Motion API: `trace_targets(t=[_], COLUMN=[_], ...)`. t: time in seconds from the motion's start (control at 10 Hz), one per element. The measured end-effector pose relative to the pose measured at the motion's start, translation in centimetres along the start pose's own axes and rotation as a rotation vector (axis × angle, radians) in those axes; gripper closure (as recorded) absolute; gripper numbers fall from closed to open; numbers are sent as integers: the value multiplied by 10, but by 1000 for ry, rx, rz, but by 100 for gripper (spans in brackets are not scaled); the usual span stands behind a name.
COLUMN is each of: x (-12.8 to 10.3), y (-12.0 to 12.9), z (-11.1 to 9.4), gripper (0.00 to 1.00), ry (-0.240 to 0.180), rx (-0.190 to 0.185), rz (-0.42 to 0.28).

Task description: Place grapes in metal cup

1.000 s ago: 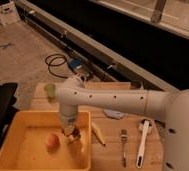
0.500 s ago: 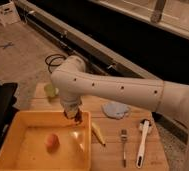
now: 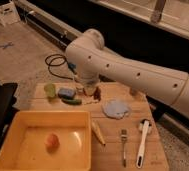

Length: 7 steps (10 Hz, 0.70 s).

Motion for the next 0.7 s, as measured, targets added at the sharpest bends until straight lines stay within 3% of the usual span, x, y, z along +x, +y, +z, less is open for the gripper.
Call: trace_targets(t=[0.3,0.5,0.7], x=[62,115,148], y=[-7,0,6], z=[-3,5,16], gripper=[100,100,100], ry=[-9,-51,-98], rx=[50,80,92], rz=[94,194,269])
